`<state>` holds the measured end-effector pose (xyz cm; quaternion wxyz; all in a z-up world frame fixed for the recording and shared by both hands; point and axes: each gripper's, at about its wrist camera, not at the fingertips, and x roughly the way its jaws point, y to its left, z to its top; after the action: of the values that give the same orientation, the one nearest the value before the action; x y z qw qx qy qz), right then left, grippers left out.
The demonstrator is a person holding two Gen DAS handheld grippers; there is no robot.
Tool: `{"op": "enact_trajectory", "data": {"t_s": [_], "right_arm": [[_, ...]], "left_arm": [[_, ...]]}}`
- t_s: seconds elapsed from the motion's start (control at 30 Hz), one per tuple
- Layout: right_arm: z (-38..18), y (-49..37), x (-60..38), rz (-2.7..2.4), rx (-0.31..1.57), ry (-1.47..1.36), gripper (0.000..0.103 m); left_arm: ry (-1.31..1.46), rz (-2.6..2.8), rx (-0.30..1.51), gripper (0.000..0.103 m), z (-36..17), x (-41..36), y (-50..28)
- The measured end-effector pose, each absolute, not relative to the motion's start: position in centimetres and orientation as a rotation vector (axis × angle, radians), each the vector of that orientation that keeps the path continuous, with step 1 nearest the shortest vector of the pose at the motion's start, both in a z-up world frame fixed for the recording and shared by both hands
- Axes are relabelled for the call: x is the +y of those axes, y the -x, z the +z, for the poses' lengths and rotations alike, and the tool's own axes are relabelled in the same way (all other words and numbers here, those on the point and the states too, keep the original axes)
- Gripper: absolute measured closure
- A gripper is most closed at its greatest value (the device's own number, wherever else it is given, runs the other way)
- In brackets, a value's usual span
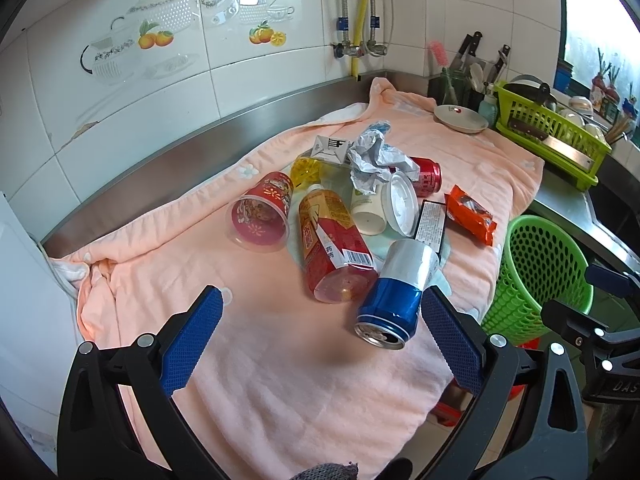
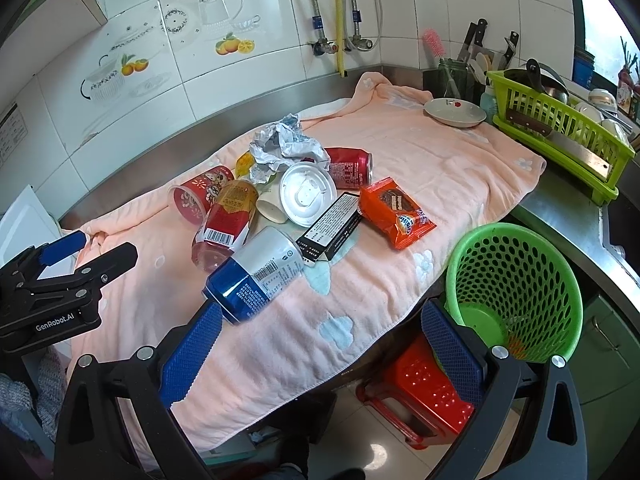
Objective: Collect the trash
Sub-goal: 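Move both tools toward the trash pile on the pink towel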
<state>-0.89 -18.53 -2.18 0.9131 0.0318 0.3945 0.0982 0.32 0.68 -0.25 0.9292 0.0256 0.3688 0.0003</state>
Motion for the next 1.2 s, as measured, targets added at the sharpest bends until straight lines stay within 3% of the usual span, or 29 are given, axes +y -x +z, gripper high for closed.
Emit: {"op": "enact_trajectory", "data": {"t_s": [1.2], "right_arm": [[-3.7,-3.7,-17.4,0.208,0.855,-0.039,0.006]], "left_arm": [[-0.057,0.019,0.778,0.005,-0.8,2.8,-4.0]]}}
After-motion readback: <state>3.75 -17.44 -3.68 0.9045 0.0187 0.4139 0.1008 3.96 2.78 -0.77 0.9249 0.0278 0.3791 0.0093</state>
